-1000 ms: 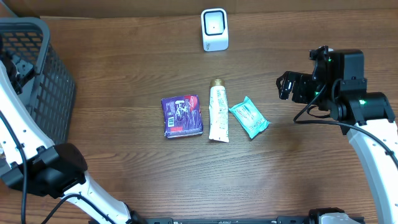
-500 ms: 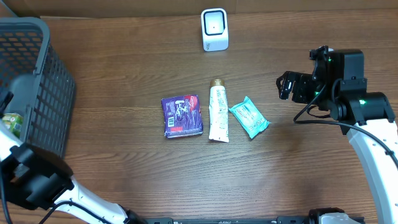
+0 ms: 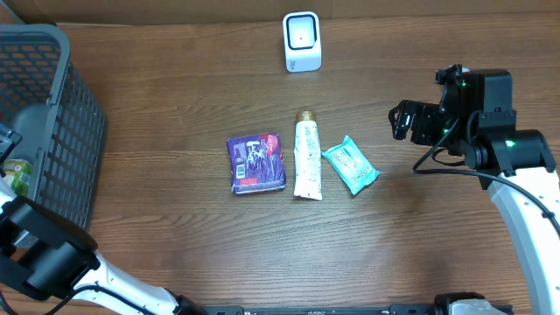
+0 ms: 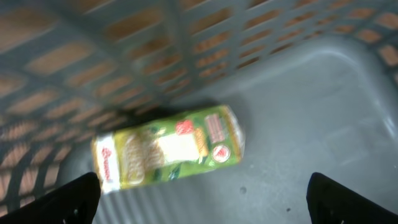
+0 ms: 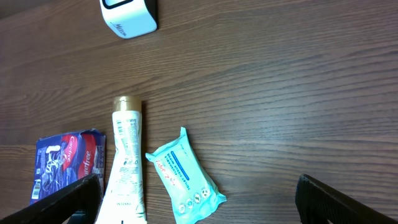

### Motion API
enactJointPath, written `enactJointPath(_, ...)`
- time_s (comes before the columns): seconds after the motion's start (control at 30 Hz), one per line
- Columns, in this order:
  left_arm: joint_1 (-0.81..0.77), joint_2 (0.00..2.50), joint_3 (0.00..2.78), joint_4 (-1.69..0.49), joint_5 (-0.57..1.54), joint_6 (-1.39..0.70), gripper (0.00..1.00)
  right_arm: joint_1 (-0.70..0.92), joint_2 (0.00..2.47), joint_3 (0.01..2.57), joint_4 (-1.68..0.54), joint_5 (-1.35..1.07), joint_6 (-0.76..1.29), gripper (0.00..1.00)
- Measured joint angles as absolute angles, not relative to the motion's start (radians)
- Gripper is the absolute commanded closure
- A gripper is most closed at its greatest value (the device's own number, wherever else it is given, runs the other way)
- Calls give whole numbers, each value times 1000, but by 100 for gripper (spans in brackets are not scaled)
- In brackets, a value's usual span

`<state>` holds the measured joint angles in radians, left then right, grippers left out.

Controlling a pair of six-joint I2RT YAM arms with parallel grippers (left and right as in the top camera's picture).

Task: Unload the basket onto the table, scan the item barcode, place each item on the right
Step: 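Reach into the basket with the left gripper and grasp the green tea box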

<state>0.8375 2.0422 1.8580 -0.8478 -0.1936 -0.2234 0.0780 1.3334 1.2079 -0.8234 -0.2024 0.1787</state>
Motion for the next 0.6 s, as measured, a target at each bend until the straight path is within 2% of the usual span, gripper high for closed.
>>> enactJointPath(0.13, 838, 2050, 1851, -818, -176, -81, 7, 78, 1333, 1208, -823, -202, 179, 0)
enactJointPath(0.17, 838, 2054, 1851, -820, -174, -52, 1, 78, 1333, 1208, -823, -203, 179, 0)
enactJointPath(0.2, 838, 2061, 1851, -829, -172, -20, 0, 78, 1333, 1208, -823, -202, 179, 0)
enactJointPath(0.37, 838, 2098, 1850, -876, -185, 59, 0, 78, 1333, 1208, -823, -203, 179, 0)
enactJointPath(0.6, 838, 2113, 1831, -833, -199, 139, 0, 78, 1333, 1208, -823, -203, 179, 0)
